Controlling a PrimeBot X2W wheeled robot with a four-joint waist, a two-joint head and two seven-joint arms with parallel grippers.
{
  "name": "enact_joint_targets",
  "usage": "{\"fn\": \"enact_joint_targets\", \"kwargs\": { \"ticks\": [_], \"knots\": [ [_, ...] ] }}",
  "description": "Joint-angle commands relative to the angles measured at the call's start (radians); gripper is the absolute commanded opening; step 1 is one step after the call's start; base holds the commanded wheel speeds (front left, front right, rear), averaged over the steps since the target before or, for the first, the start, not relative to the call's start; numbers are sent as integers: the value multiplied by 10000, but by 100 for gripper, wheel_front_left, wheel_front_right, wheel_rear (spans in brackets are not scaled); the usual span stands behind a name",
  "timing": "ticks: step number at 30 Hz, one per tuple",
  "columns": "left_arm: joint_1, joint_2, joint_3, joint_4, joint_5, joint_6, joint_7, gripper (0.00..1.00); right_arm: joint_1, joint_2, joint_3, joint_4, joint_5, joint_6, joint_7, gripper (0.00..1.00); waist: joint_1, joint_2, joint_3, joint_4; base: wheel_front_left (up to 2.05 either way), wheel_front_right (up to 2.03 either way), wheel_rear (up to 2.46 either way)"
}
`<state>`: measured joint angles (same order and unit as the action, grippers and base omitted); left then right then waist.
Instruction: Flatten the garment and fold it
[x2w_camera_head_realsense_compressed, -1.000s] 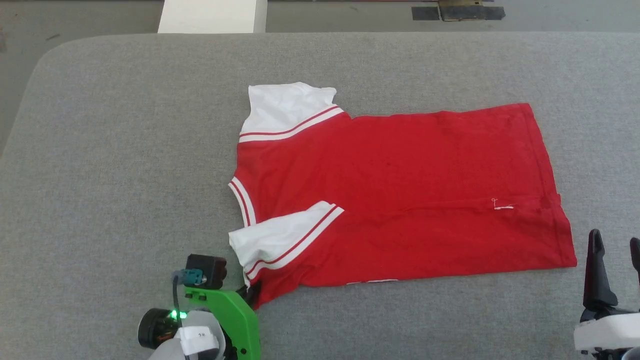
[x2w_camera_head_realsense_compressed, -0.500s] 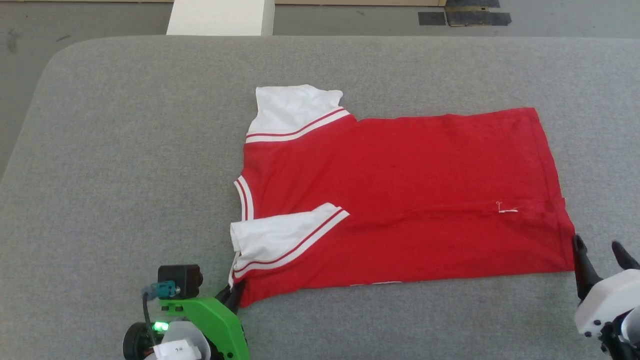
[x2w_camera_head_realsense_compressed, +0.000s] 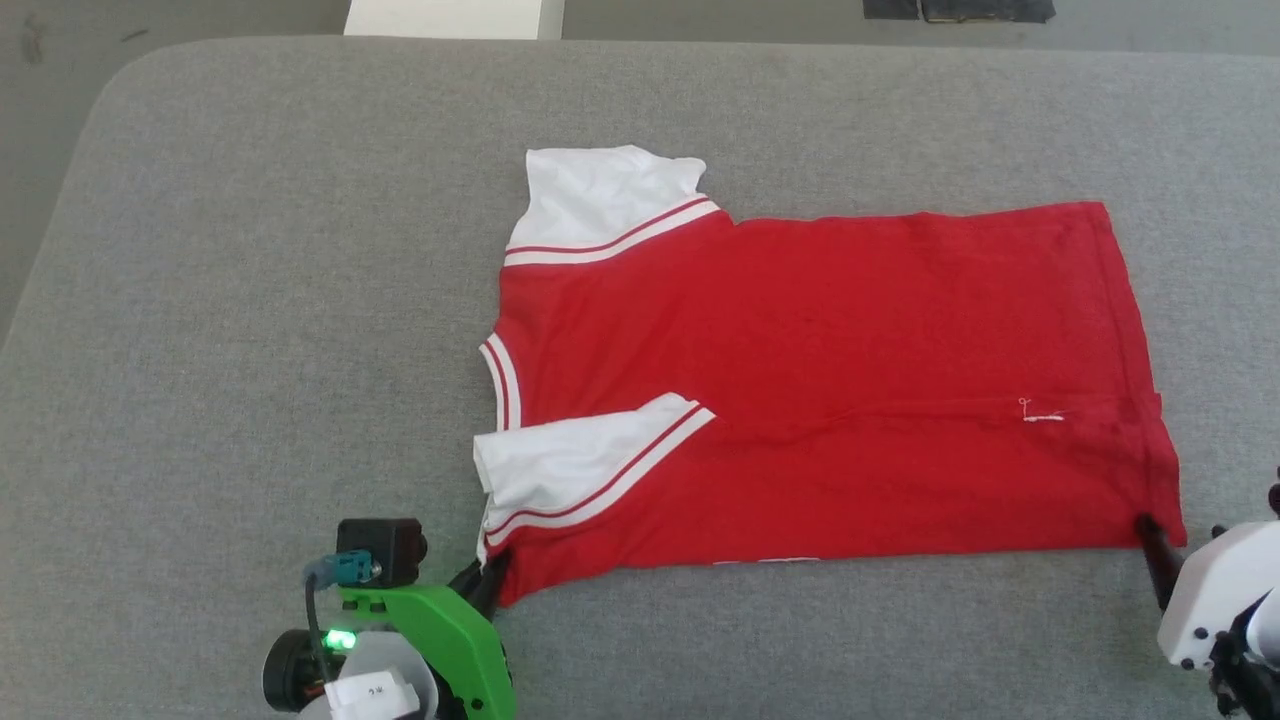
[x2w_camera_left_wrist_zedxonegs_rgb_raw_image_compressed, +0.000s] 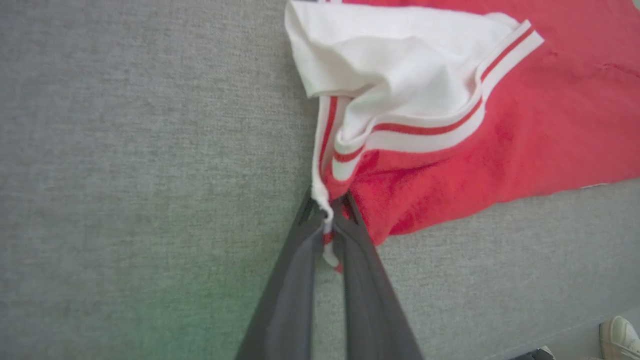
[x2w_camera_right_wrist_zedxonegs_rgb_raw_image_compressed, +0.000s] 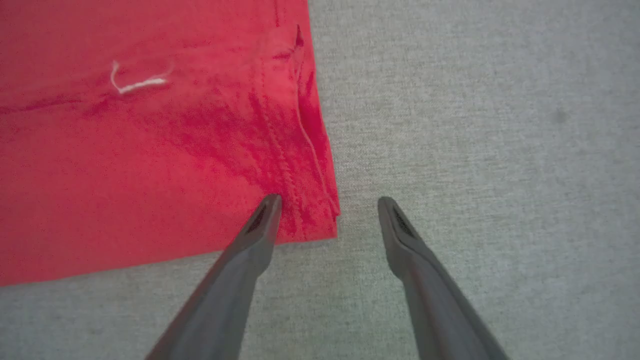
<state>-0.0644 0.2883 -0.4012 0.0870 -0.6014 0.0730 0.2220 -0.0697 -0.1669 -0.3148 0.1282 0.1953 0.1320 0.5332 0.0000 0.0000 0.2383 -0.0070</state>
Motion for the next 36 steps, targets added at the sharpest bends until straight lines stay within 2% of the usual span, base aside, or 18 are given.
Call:
{"fn": "enact_joint_targets", "kwargs": {
  "ticks": [1, 2, 3, 4, 13, 20, 30, 36],
  "knots": [
    [-168, 77, -8, -66, 15, 36, 76, 0, -245, 20, 47, 304, 234, -13, 297, 100, 0, 0, 84, 55, 0, 0, 0],
    [-183, 88, -4, -86, 8, 42, 86, 0, -264, 0, 51, 369, 262, -13, 374, 99, 0, 0, 112, 66, 0, 0, 0],
    [-196, 97, -1, -100, 3, 45, 94, 0, -283, -12, 55, 402, 292, -13, 415, 43, 0, 0, 131, 73, 0, 0, 0],
    [-211, 104, 9, -117, -8, 50, 95, 0, -321, -1, 29, 403, 365, -13, 379, 0, 0, 0, 155, 79, 0, 0, 0],
    [-229, 151, 220, -184, -224, 86, -17, 0, -602, -5, -68, 31, 720, -13, -12, 0, 0, 0, 116, 50, 0, 0, 0],
    [56, 291, 525, -451, -598, 135, 10, 0, -485, 205, -49, -941, 1153, -13, -182, 0, 0, 0, -182, -2, 0, 0, 0],
    [1349, 793, 1021, -1707, -1191, 570, 531, 0, 812, 872, -558, -2823, 1622, -13, 241, 0, 0, 0, -578, -112, 0, 0, 0],
    [2113, 846, 1005, -2363, -1537, 744, 878, 0, 1836, 1123, -1097, -3439, 1769, -13, 572, 0, 0, 0, -572, -147, 0, 0, 0]
  ]
}}
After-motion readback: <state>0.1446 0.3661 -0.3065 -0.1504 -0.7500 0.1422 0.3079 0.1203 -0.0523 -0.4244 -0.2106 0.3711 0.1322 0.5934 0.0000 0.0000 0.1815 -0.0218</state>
